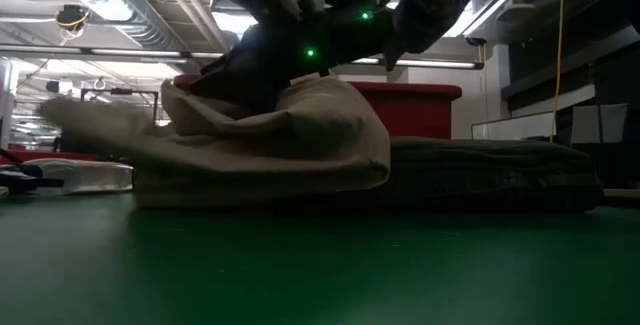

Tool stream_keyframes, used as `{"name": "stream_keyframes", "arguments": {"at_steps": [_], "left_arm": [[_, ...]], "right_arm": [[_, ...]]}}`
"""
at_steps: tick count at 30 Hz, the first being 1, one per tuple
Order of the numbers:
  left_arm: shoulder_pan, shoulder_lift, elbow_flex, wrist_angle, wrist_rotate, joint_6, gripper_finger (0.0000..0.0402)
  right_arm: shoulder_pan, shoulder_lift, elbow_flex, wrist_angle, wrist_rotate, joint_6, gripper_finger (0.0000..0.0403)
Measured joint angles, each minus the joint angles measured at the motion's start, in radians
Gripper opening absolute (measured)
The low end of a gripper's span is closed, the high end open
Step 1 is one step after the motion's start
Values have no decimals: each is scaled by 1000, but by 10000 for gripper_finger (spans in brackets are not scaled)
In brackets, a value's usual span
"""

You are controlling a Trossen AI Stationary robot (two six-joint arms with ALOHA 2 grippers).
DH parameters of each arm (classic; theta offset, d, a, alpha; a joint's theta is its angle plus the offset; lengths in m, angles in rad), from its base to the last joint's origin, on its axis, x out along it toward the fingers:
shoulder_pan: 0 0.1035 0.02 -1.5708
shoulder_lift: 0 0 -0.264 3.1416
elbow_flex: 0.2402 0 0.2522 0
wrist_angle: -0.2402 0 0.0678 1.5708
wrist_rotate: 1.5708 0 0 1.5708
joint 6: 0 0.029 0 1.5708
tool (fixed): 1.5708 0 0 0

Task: Fold Laundry from Bin
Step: Fold the gray shorts

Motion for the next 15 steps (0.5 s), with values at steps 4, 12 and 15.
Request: {"name": "stream_keyframes", "arguments": {"at_steps": [4,12,15], "left_arm": [[-3,0,0,1,1,-2,31],[-26,0,0,-15,6,-51,31],[-44,0,0,-28,7,-81,31]], "right_arm": [[1,0,18,-6,0,0,218],[1,-82,75,-204,0,-27,221],[1,-134,85,-365,-1,-27,221]]}}
